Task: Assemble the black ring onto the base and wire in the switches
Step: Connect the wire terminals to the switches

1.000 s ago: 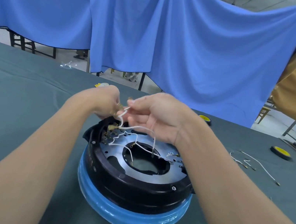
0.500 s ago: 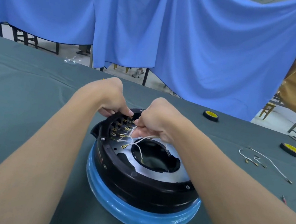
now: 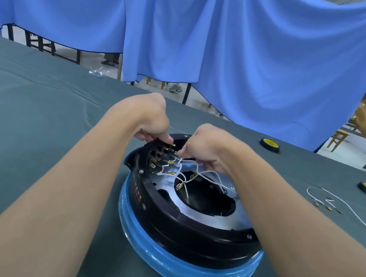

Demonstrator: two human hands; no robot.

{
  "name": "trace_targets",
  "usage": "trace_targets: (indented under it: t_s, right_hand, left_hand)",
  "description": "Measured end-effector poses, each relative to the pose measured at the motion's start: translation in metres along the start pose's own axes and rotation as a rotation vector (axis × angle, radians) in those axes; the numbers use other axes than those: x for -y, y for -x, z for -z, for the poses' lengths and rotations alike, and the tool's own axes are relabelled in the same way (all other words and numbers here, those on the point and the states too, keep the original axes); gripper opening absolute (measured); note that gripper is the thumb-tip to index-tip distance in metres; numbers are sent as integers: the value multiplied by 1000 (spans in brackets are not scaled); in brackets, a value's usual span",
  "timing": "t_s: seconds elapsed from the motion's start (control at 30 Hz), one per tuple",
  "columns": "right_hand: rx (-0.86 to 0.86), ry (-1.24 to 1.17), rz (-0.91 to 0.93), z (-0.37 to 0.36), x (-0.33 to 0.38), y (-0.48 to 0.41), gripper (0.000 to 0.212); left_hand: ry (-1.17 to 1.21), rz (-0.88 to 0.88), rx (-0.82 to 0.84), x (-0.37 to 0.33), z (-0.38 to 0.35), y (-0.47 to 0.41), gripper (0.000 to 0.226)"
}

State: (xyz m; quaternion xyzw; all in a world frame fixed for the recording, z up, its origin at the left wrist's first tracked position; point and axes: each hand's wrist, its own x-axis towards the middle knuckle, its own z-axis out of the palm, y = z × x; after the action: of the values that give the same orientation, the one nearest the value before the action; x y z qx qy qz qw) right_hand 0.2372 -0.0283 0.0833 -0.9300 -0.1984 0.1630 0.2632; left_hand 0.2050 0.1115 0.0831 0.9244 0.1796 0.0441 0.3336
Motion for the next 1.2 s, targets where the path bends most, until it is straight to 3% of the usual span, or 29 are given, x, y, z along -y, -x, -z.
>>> trace_targets:
  t_s: [0.17, 0.27, 0.97, 1.2]
  right_hand:
    - [-41, -228, -54, -11, -16, -12, 21]
    - [-106, -278, -35, -10, -20, -13, 13]
    - [-78, -346, -12, -18, -18, -14, 5]
    - [-70, -355, 19, -17, -18, -16, 15]
  left_hand:
    - [26, -1, -3, 0, 0, -1, 31]
    - [42, 0, -5, 1, 0, -2, 30]
    - [93, 4, -16, 6, -1, -5, 31]
    - [104, -2, -19, 8, -2, -5, 32]
